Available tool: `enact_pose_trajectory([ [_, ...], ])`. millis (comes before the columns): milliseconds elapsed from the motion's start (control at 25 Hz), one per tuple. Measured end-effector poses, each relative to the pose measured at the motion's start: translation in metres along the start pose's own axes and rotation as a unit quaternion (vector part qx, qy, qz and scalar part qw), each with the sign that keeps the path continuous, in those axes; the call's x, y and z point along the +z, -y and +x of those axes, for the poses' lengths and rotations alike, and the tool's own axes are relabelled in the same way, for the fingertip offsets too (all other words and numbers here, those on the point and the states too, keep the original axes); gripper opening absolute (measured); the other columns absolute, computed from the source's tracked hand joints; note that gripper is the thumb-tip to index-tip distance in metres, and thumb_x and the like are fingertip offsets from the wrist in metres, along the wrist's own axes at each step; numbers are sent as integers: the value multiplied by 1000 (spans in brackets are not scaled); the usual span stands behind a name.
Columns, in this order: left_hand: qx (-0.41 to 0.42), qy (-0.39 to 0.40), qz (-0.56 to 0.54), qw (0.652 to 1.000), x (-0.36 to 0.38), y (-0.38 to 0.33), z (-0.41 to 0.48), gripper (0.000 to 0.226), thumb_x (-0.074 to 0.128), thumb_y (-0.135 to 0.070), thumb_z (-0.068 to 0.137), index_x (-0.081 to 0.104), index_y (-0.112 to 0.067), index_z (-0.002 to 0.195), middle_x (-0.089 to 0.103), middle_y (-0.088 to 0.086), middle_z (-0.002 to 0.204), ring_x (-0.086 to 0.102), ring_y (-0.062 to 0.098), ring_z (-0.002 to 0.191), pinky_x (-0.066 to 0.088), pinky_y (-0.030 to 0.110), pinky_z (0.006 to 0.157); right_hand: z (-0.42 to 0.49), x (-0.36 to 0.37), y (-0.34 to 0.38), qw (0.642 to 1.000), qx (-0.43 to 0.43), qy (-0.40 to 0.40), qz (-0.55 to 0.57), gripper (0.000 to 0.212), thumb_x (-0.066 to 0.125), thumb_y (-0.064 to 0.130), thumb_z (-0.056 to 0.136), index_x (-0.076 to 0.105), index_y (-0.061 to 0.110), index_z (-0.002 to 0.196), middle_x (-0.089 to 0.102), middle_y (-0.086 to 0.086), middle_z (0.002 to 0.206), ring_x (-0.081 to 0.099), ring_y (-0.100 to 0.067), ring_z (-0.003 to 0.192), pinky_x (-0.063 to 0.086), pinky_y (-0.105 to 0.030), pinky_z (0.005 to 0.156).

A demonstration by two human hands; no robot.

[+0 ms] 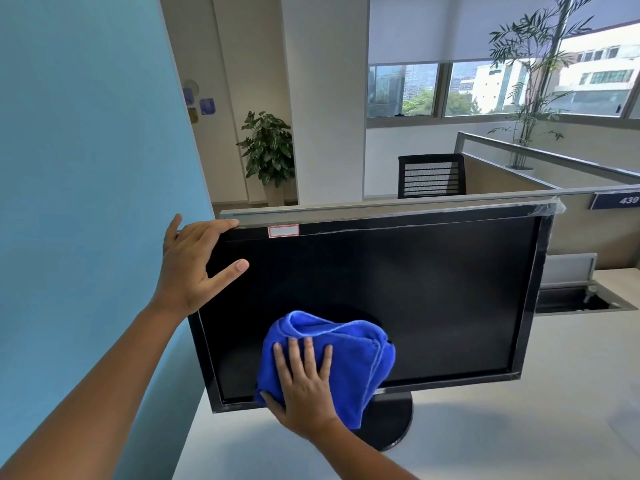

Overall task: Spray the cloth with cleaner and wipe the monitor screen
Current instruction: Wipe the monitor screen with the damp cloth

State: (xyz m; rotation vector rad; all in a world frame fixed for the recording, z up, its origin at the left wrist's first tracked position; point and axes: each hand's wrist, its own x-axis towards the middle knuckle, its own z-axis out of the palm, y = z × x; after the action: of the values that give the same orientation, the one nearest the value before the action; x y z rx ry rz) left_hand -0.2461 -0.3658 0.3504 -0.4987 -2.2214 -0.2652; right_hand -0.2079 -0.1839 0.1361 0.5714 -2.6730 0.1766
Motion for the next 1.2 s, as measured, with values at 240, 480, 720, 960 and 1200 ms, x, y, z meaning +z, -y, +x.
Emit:
enact_pose_trajectory([
  [240, 1, 6, -7, 1000, 0, 2, -1, 74, 25, -72, 88, 55, -16, 124, 64, 5, 116, 55, 25, 112, 8, 49, 115, -1, 14, 36, 985, -151, 66, -60, 81, 46, 55, 78, 26, 16, 147, 23, -4, 153, 3, -30, 142, -4, -56, 111],
  [480, -3, 1, -11, 1000, 2, 4, -2, 74, 25, -72, 88, 56, -16, 124, 63, 6, 118, 55, 27, 114, 8, 50, 115, -25, 23, 47, 967, -214, 125, -67, 64, 50, 52, 77, 44, 21, 133, 42, 3, 143, 26, -25, 139, 16, -57, 111],
  [720, -2, -1, -13, 1000, 1, 3, -2, 74, 25, -72, 88, 56, -15, 124, 63, 5, 118, 54, 26, 114, 6, 48, 116, -43, 12, 44, 991, -98, 92, -7, 50, 60, 56, 61, 59, 28, 103, 60, 7, 120, 41, -22, 115, 46, -47, 97],
  [960, -3, 1, -8, 1000, 3, 5, -2, 72, 26, -71, 88, 56, -17, 124, 63, 4, 120, 54, 26, 115, 8, 50, 115, -80, 9, -28, 997, -1, -77, -22, 44, 61, 42, 53, 68, 20, 90, 67, 0, 102, 44, -30, 102, 30, -48, 86],
  [1200, 0, -11, -6, 1000, 4, 2, 0, 72, 26, -71, 88, 57, -15, 123, 63, 6, 119, 55, 27, 114, 8, 51, 115, -123, -8, -128, 982, 140, -89, -91, 47, 45, 40, 61, 70, 10, 88, 68, -8, 94, 44, -34, 98, 34, -49, 81],
])
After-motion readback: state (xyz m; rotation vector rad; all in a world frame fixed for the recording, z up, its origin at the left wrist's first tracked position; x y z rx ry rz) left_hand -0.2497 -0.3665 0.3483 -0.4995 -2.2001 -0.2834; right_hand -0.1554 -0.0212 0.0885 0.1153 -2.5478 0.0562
